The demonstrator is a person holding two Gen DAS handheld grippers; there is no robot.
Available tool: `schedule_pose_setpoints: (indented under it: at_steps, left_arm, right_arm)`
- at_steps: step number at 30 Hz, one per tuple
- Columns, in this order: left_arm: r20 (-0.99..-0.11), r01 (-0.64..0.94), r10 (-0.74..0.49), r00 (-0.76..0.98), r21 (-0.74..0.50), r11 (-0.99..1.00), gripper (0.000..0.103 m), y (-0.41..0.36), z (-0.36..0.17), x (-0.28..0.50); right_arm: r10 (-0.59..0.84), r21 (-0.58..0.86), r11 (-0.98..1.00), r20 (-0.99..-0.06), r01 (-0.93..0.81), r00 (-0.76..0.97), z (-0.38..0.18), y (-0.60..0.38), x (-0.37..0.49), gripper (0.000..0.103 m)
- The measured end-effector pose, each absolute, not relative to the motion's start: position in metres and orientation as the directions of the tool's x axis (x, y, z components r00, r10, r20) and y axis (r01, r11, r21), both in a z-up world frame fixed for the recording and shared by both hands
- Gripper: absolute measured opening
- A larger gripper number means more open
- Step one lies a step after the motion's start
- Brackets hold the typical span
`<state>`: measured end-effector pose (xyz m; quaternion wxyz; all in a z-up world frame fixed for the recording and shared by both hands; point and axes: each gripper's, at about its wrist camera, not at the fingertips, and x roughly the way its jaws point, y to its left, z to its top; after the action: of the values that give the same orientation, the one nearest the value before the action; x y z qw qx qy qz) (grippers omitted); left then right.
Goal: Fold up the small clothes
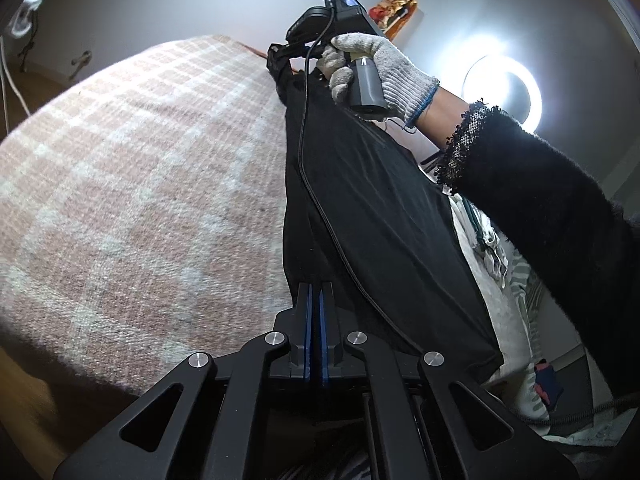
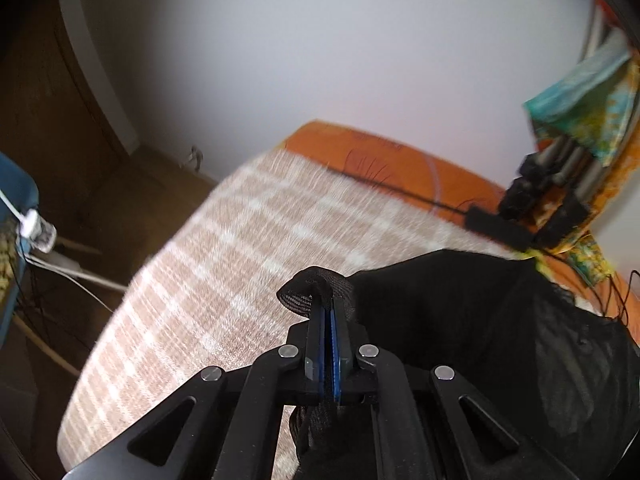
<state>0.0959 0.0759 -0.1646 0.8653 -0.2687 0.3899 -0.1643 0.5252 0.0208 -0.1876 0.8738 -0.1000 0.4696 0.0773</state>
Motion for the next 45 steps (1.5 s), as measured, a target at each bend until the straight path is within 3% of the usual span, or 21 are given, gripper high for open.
schedule_pose_setpoints:
  at_steps: [17,30,32,33,35,38,42,45]
  left_arm:
    - [-0.605,0.269,-0.588,0.537,-0.538,0.799,0.001,0.001,-0.142,0.111]
    - [-0.689,0.320,-0.593,0.416,-0.500,0.805,0.001,-0.038,-0.164,0.122]
    - [-0.698,0.326,-0.584,0.415,-0.485,0.811,0.005,-0.040,-0.162,0.121]
    - [-0.701,0.334,-0.584,0.409,-0.480,0.811,0.009,-0.040,-0.160,0.120]
    - [-0.697,0.349,-0.595,0.399,-0.485,0.802,0.026,-0.041,-0.156,0.118]
    - [-0.681,0.366,-0.609,0.406,-0.489,0.791,0.032,-0.037,-0.147,0.107]
    - [-0.651,0.357,-0.623,0.433,-0.511,0.782,0.032,-0.023,-0.136,0.090]
    - [-0.631,0.337,-0.622,0.464,-0.524,0.782,0.032,-0.008,-0.127,0.077]
  right_arm:
    - [0.000,-0.079,0.992,-0.782,-0.098,0.624,-0.135,-0.088,0.487,0.000]
    - [-0.113,-0.073,0.993,-0.832,0.096,0.543,-0.182,-0.176,0.484,0.001]
    - [-0.122,-0.071,0.991,-0.841,0.116,0.528,-0.185,-0.181,0.484,0.007]
    - [-0.111,-0.059,0.992,-0.842,0.115,0.528,-0.184,-0.182,0.483,0.024]
    - [-0.098,-0.043,0.993,-0.822,0.111,0.561,-0.174,-0.186,0.476,0.038]
    - [-0.068,-0.018,0.996,-0.796,0.090,0.602,-0.150,-0.191,0.459,0.039]
    - [-0.035,0.024,0.997,-0.749,0.079,0.662,-0.110,-0.204,0.425,0.054]
    - [-0.017,0.049,0.996,-0.721,0.076,0.692,-0.082,-0.215,0.400,0.054]
